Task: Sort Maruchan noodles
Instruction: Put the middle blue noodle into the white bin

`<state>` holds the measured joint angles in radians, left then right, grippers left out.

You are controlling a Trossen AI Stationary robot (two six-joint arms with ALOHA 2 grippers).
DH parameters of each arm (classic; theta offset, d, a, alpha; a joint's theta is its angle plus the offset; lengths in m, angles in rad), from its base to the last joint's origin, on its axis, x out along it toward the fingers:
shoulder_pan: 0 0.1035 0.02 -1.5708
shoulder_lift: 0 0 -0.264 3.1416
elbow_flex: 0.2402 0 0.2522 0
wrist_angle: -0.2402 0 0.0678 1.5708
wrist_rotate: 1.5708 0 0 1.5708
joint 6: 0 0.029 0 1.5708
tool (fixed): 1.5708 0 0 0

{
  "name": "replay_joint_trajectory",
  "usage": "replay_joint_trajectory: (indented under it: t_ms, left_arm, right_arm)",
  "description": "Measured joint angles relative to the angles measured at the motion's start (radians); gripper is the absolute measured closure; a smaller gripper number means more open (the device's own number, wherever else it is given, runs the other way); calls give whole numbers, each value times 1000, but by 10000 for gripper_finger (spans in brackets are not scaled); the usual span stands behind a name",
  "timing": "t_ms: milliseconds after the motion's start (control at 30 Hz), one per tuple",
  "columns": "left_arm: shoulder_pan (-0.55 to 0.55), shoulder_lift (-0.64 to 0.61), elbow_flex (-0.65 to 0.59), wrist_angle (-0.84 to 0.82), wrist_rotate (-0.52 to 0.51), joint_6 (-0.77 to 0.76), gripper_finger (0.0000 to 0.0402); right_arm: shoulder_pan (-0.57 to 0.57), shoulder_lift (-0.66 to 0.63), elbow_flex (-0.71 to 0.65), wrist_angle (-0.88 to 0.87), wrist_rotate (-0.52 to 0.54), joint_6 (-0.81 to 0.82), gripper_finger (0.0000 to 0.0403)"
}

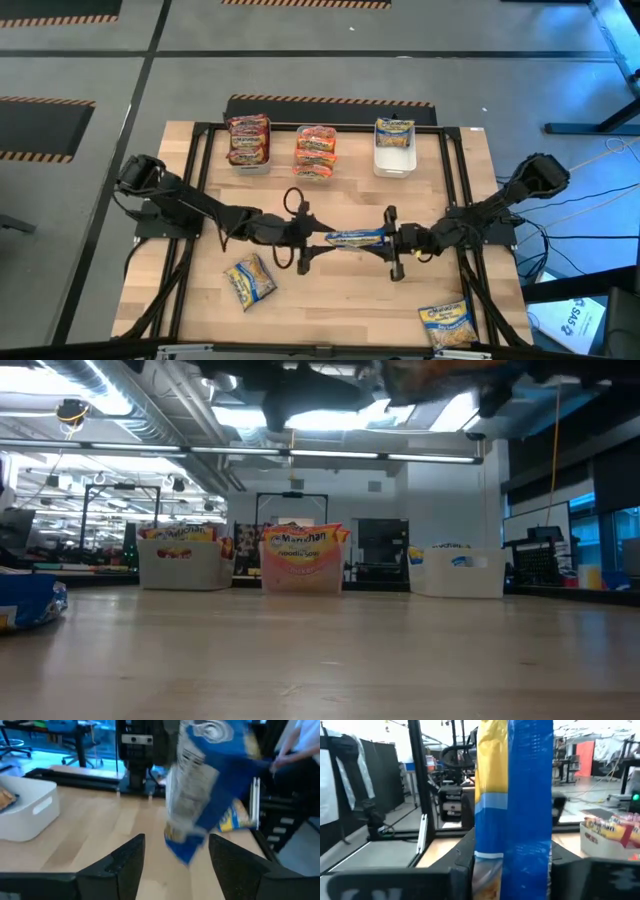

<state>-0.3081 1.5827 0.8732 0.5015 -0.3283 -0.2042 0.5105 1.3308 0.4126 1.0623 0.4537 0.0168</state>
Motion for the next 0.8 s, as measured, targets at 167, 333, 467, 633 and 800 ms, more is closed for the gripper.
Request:
replay_joint_trajectory:
  t_ms: [167, 333, 467, 633, 800]
  left_arm:
    - [5, 17, 0, 70, 78, -10, 171]
    - [-1, 17, 0, 138, 174, 6, 170]
    - [1, 12, 0, 139, 175, -2, 170]
    - [5, 12, 0, 162, 116, 12, 170]
    - [14, 9, 0, 229, 97, 41, 172]
  right_arm:
    - [-37, 57, 62, 1, -32, -50, 307]
    - [-74, 69, 92, -11, -80, -52, 307]
    - [-73, 69, 94, -10, -89, -60, 307]
    - [-73, 79, 102, 2, -67, -52, 307]
    - [-72, 128, 169, -13, -63, -105, 307]
